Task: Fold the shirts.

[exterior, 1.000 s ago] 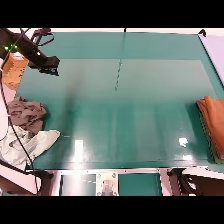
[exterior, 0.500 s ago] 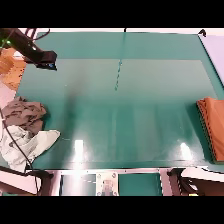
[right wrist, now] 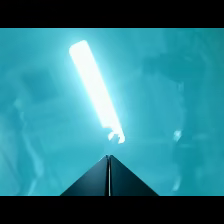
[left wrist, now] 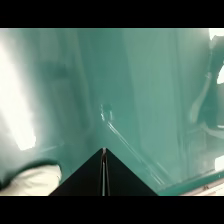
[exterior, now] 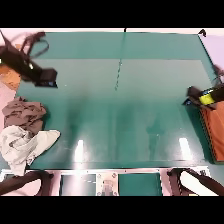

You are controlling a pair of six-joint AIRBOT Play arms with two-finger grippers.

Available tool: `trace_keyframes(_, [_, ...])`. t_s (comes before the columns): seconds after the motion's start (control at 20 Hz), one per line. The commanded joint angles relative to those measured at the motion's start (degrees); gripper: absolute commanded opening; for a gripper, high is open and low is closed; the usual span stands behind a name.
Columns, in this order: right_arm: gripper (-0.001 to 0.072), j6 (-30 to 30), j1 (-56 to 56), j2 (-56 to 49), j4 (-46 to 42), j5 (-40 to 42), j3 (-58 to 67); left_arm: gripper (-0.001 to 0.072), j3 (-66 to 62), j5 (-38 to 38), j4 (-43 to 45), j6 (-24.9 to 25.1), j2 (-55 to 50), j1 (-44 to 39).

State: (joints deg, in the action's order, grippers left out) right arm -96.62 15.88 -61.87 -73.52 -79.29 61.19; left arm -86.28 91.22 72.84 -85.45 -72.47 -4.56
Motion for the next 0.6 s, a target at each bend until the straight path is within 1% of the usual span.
trace_keyframes(0.0, [0.001, 0.22, -10.27, 6.67, 3.5, 8.52, -11.43, 0.0024, 17.62, -4.44, 0.15, -2.62, 10.23, -1.46])
trace_keyframes(0.15, [0.001, 0.22, -15.02, 6.93, 3.54, 8.83, -12.15, 0.0024, 24.5, -5.73, 1.57, -2.82, 13.73, -1.46])
trace_keyframes(0.3, [0.001, 0.24, -16.81, 6.93, 3.52, 8.85, -12.17, 0.0025, 25.33, -5.88, 1.6, -2.84, 13.75, -1.46])
trace_keyframes(0.55, [0.001, 0.24, -16.76, 6.93, 3.56, 8.85, -12.17, 0.0025, 25.33, -6.4, 1.57, -3.04, 13.77, -1.46])
